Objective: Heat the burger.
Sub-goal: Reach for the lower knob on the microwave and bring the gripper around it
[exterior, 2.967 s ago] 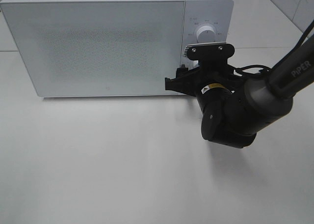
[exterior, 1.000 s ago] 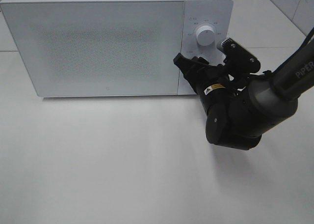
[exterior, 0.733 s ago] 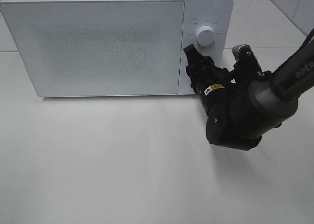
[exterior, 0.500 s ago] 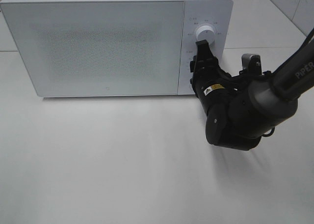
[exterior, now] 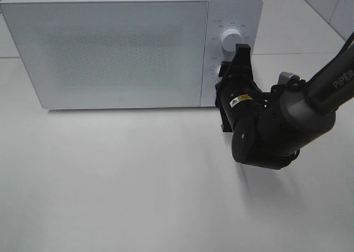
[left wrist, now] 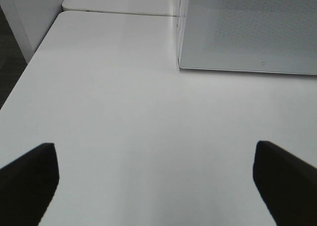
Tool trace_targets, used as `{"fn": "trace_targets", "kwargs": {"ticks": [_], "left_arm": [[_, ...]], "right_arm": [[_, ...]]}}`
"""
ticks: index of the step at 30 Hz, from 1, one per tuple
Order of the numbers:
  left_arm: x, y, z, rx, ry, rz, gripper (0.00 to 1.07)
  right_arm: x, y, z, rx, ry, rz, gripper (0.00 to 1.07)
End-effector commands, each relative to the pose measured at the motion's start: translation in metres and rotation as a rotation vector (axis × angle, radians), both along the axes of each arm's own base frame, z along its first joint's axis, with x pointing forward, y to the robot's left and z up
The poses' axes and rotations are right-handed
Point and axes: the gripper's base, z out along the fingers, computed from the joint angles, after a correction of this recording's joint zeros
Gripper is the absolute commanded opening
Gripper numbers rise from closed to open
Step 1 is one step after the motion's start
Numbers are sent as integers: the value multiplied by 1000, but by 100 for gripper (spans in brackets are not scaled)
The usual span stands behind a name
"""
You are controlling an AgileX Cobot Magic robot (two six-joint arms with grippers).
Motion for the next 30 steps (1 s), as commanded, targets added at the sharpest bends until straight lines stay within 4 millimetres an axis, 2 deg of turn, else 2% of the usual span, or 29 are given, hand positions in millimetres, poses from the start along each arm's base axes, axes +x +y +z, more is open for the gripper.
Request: {"fn": "trace_targets", "kwargs": {"ticks": [1, 14, 19, 24, 26, 27, 28, 29, 30], "left_arm": [[-2, 0, -1, -5, -14, 5, 100], [-2, 0, -1, -5, -14, 5, 100], [-2, 0, -1, -5, -14, 5, 100], [-2, 0, -1, -5, -14, 5, 100], [-2, 0, -1, -5, -14, 5, 100], [-2, 0, -1, -5, -14, 5, 100], [-2, 0, -1, -5, -14, 5, 100], [-2, 0, -1, -5, -14, 5, 100], [-2, 0, -1, -5, -14, 5, 100]], "right_arm": [[8, 11, 37, 32, -294, 79, 0], [8, 10, 37, 34, -291, 69, 0], [9, 7, 36, 35, -283, 31, 4], [9, 5, 36, -10, -281, 10, 13], [9, 3, 35, -29, -276, -11, 23], [9, 3, 35, -29, -276, -11, 23], [9, 1, 35, -39, -269, -35, 31], [9, 1, 35, -39, -269, -35, 31], [9, 0, 34, -49, -267, -45, 35]]}}
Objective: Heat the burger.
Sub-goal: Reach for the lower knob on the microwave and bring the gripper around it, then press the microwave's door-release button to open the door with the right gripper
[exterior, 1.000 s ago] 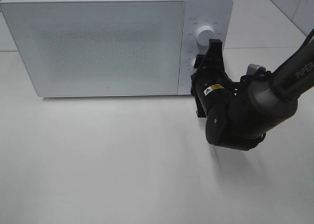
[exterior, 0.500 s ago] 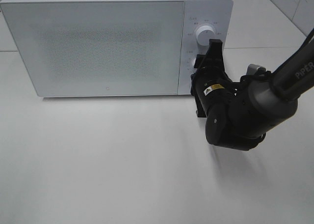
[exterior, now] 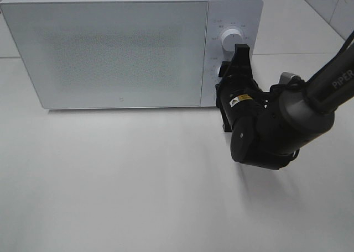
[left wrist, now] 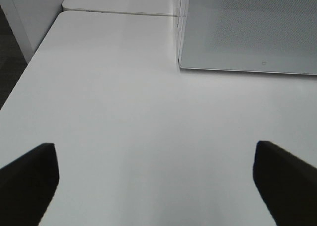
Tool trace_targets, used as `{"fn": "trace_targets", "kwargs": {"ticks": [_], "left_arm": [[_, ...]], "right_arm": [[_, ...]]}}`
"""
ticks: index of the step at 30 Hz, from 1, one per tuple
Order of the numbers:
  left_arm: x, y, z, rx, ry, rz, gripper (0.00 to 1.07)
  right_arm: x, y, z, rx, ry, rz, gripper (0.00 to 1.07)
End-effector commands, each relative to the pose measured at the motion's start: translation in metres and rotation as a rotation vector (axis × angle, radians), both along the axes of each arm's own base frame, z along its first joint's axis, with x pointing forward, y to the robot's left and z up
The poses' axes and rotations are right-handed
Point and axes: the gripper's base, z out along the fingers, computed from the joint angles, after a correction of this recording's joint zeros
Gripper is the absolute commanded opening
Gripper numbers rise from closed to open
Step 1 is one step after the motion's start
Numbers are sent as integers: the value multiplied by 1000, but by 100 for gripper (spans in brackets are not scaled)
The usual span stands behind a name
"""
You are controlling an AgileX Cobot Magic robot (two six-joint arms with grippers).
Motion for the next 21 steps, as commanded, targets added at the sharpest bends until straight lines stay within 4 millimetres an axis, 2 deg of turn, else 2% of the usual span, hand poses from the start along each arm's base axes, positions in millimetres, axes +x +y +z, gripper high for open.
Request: {"fn": "trace_targets", "kwargs": {"ticks": [1, 2, 3, 5, 7, 8, 9, 11, 21], "left_arm": [[-2, 0, -1, -5, -14, 5, 100], [-2, 0, -1, -5, -14, 5, 100], [-2, 0, -1, -5, -14, 5, 100], [-2, 0, -1, -5, -14, 5, 100], [-2, 0, -1, -5, -14, 5, 100], [-2, 0, -1, -5, -14, 5, 100], [-2, 0, -1, -5, -14, 5, 100], [-2, 0, -1, -5, -14, 5, 100], [-2, 0, -1, -4, -14, 5, 100]], "right_arm": [[9, 0, 34, -30, -263, -39, 43], [9, 0, 34, -30, -263, -39, 43], [9, -1, 33, -44, -254, -46, 50], [9, -1, 33, -48, -250, -48, 54], [9, -2, 31, -57, -239, -43, 64], [9, -2, 31, -57, -239, -43, 64], [7, -2, 29, -61, -217, -38, 69], [5, -4, 28, -64, -201, -35, 72], [-12, -10, 29, -88, -109, 36, 73]]}}
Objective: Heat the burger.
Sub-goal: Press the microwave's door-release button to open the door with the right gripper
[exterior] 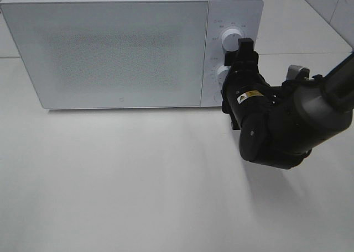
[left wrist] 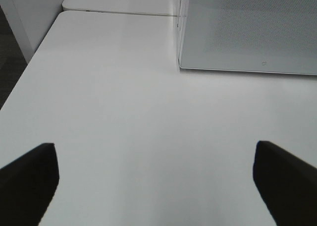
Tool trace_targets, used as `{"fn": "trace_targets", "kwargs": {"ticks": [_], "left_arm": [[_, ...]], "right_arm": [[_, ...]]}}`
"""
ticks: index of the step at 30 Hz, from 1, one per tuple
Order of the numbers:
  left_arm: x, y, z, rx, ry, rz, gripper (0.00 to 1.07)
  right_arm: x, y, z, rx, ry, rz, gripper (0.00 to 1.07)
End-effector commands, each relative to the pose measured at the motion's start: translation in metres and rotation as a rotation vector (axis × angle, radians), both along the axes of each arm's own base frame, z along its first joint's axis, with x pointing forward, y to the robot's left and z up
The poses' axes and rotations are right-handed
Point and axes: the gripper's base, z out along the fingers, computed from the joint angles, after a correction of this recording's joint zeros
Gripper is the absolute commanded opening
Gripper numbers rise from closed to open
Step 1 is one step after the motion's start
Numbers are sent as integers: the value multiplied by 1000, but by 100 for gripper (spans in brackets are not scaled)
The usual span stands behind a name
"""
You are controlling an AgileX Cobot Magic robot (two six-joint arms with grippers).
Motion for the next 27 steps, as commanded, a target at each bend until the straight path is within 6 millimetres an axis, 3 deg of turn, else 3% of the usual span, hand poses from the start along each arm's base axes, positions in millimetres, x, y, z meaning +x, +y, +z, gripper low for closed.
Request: {"fn": "trace_targets", "kwargs": {"ticks": [1, 8, 10, 14, 19, 27], "left_arm": [[-2, 0, -1, -4, -14, 5, 100], [-2, 0, -1, -4, -14, 5, 100], [-2, 0, -1, -4, -14, 5, 100], [-2, 0, -1, -4, -14, 5, 100], [-2, 0, -1, -4, -14, 5, 100], [-2, 0, -1, -4, -14, 5, 100]], "right_arm": [[-6, -3, 15, -34, -79, 43, 73], [-25, -11, 21, -100, -24, 122, 72], [-38, -15, 27, -208, 16, 194, 72], [-46, -16, 35, -306, 42, 264, 72], [-58, -14, 49, -562, 84, 445, 72], [-76, -13, 52, -911, 164, 735, 72]]}}
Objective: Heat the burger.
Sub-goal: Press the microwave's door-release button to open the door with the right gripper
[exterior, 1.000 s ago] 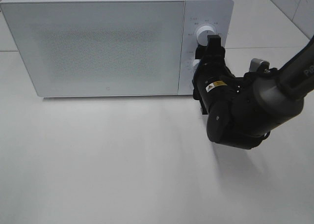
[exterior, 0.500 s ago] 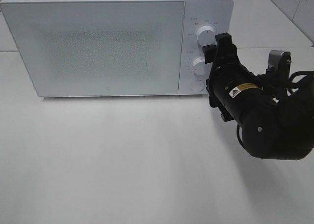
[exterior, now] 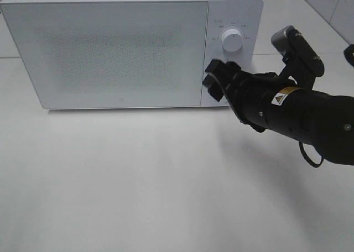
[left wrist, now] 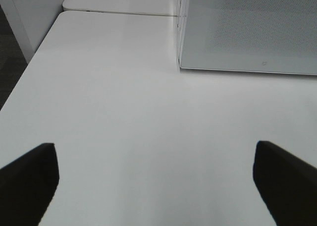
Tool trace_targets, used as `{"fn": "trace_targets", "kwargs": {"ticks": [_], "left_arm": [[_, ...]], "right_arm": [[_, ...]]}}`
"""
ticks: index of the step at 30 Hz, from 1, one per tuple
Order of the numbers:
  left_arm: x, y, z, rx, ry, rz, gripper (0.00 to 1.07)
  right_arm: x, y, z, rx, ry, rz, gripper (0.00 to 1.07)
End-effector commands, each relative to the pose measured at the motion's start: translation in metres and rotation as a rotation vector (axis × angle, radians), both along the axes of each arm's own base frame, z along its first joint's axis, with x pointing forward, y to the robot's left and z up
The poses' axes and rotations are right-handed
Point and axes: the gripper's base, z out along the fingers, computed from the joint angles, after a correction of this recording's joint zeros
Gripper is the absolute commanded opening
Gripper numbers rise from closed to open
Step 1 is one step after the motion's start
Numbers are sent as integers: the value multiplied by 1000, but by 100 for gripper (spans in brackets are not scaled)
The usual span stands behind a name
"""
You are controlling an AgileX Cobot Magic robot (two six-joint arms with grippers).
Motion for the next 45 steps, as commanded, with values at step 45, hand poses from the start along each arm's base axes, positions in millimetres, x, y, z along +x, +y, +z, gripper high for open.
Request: {"fn": "trace_targets", "kwargs": {"ticks": [45], "left_arm": [[-2, 0, -1, -5, -14, 5, 100]], "right_arm": [[-136, -78, 97, -542, 129, 610, 72]]}}
